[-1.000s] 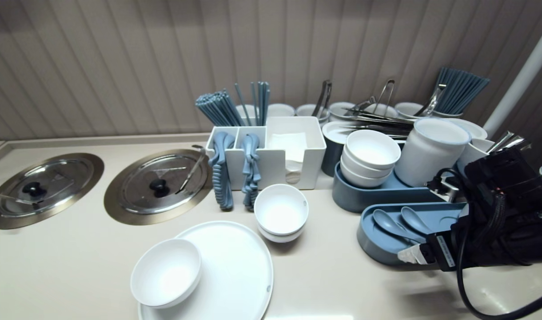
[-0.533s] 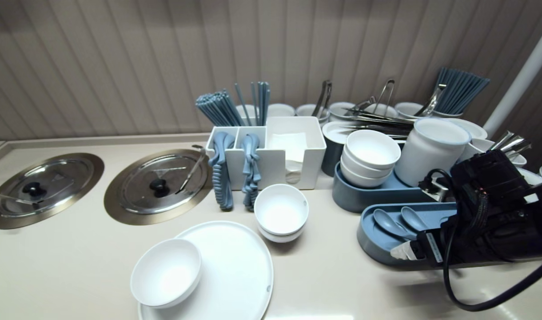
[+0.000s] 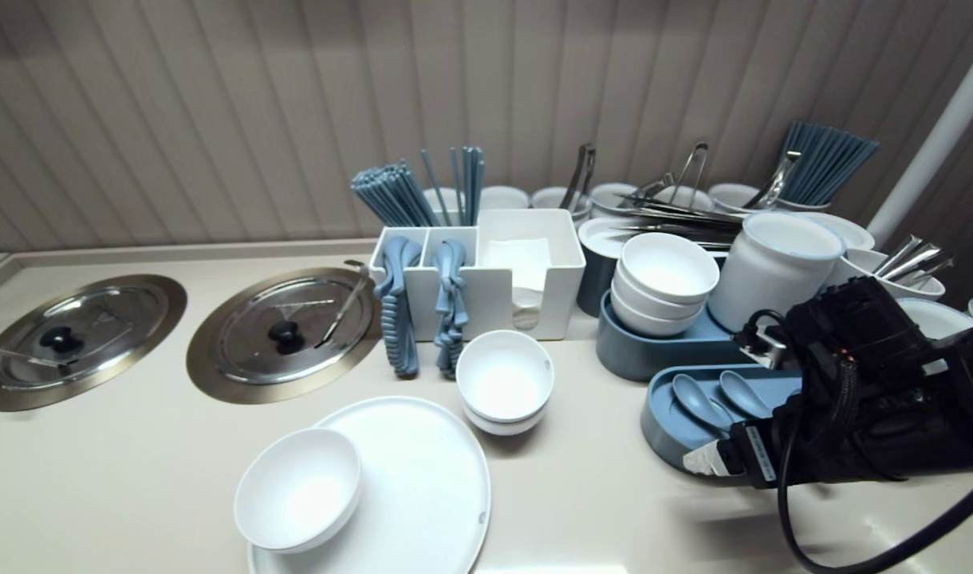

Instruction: Pick the spoon and place it in the bowl

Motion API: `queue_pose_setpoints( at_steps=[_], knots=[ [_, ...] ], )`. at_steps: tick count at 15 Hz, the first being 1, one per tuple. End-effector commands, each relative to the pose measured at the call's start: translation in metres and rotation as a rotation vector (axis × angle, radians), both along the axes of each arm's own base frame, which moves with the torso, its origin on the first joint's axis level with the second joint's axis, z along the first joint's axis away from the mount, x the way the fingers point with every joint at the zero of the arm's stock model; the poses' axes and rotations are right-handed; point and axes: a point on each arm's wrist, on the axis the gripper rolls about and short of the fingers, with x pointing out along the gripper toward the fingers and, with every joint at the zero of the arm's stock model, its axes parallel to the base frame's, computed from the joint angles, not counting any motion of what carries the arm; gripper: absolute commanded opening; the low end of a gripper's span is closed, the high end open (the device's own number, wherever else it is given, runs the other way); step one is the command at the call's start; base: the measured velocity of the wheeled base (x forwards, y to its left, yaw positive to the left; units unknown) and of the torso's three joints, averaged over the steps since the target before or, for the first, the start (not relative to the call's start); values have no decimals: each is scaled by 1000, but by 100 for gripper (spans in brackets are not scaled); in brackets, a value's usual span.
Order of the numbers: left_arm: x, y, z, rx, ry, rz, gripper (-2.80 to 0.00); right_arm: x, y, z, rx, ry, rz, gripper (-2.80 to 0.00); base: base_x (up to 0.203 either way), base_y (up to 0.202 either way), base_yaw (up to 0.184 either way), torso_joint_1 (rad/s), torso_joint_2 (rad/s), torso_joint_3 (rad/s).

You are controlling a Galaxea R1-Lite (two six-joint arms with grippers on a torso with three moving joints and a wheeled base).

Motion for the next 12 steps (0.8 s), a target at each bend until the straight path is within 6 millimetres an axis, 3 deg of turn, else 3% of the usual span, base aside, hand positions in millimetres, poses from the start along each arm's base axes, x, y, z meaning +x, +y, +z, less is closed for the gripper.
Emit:
queue_pose_setpoints(
  at_steps=[1, 8, 12],
  knots=[
    [1, 0, -2, -1, 8, -1, -280, -2, 6, 1, 7, 1, 16, 0, 0, 0, 0, 0, 0, 0],
    [1, 0, -2, -1, 8, 0, -280, -5, 12, 1, 15, 1, 19, 0, 0, 0, 0, 0, 0, 0],
    [1, 0, -2, -1, 7, 0, -280, -12, -9, 21, 31, -85, -43, 0, 0, 0, 0, 0, 0, 0]
  ],
)
